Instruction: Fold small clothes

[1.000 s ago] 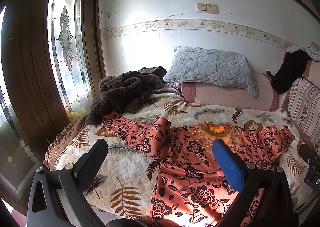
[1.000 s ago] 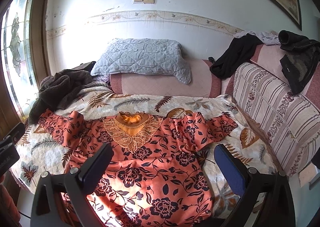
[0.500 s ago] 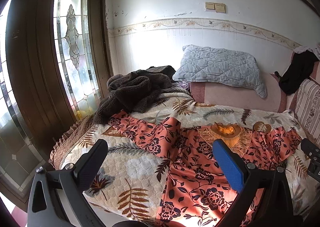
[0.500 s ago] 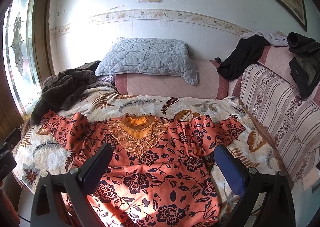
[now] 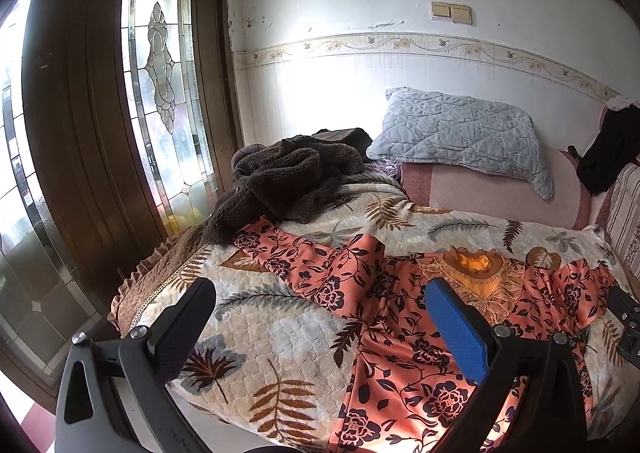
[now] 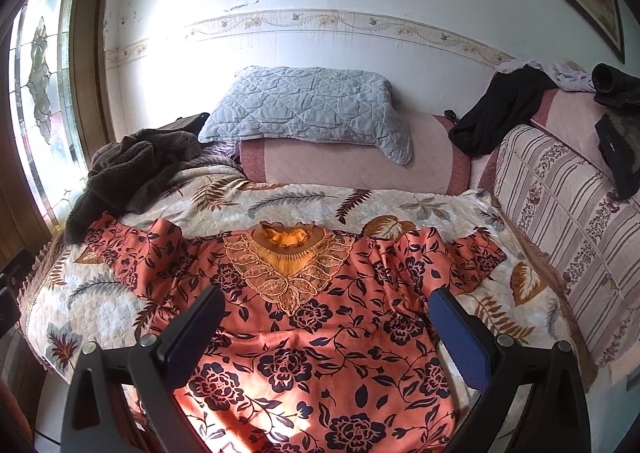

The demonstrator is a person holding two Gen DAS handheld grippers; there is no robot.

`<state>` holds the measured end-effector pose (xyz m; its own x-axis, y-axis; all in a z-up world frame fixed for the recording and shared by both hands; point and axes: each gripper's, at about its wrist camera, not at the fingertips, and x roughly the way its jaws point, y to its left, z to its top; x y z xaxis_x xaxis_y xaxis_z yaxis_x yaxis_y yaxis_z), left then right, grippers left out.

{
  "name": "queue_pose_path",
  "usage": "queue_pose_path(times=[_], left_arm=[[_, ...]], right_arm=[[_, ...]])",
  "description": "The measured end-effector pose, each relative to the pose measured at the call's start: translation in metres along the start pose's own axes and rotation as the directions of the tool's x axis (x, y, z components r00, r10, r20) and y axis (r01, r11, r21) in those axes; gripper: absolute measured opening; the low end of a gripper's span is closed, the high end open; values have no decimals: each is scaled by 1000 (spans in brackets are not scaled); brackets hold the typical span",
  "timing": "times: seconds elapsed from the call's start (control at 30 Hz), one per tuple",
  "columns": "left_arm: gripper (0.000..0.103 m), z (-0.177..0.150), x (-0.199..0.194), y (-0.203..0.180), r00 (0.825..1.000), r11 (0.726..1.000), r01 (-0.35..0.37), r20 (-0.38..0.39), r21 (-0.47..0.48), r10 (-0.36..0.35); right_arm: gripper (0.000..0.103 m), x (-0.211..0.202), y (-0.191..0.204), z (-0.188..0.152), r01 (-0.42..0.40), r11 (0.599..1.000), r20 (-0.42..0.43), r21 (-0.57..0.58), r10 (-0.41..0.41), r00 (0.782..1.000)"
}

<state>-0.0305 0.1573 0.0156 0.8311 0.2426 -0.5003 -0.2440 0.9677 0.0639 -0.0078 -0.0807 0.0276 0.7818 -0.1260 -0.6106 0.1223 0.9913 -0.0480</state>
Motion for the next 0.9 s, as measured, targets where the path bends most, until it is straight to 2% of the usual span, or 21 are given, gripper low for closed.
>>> queue_pose_path(times=[0.23, 0.33, 0.4, 0.5, 0.6, 0.7, 0.8, 0.87, 0.9], left_arm=[[103, 3, 27, -24, 1000, 999, 3, -20, 39, -2], [103, 3, 53, -50, 998, 997, 38, -53, 70, -34], [103, -2, 80, -73, 990, 993, 86, -115, 83, -76], [103, -20, 129, -116, 964, 981, 169, -226, 98, -143], [103, -47, 178, -159, 916, 963, 245, -352, 111, -192], [103, -74, 210, -188, 874, 950, 292, -433, 107, -220], [103, -94, 228, -203, 863, 943, 302, -461, 138, -209], [103, -105, 238, -208, 857, 941, 295, -482, 168, -183], [103, -110, 244, -209, 851, 939, 292, -497, 182, -168]], right_arm=[[103, 39, -15, -3, 16, 999, -46, 29, -14, 999], [103, 67, -35, -6, 17, 997, -79, 72, -11, 997], [103, 92, -59, -9, -2, 991, -105, 132, 16, 994], [102, 136, -112, -20, -44, 961, -141, 272, 85, 986], [102, 185, -181, -37, -45, 902, -160, 430, 126, 979], [100, 229, -254, -50, 0, 825, -172, 566, 118, 978], [93, 264, -319, -59, -36, 680, -105, 732, 165, 981], [83, 288, -352, -65, -12, 590, -97, 807, 152, 984], [76, 300, -364, -66, 8, 559, -104, 829, 141, 984]])
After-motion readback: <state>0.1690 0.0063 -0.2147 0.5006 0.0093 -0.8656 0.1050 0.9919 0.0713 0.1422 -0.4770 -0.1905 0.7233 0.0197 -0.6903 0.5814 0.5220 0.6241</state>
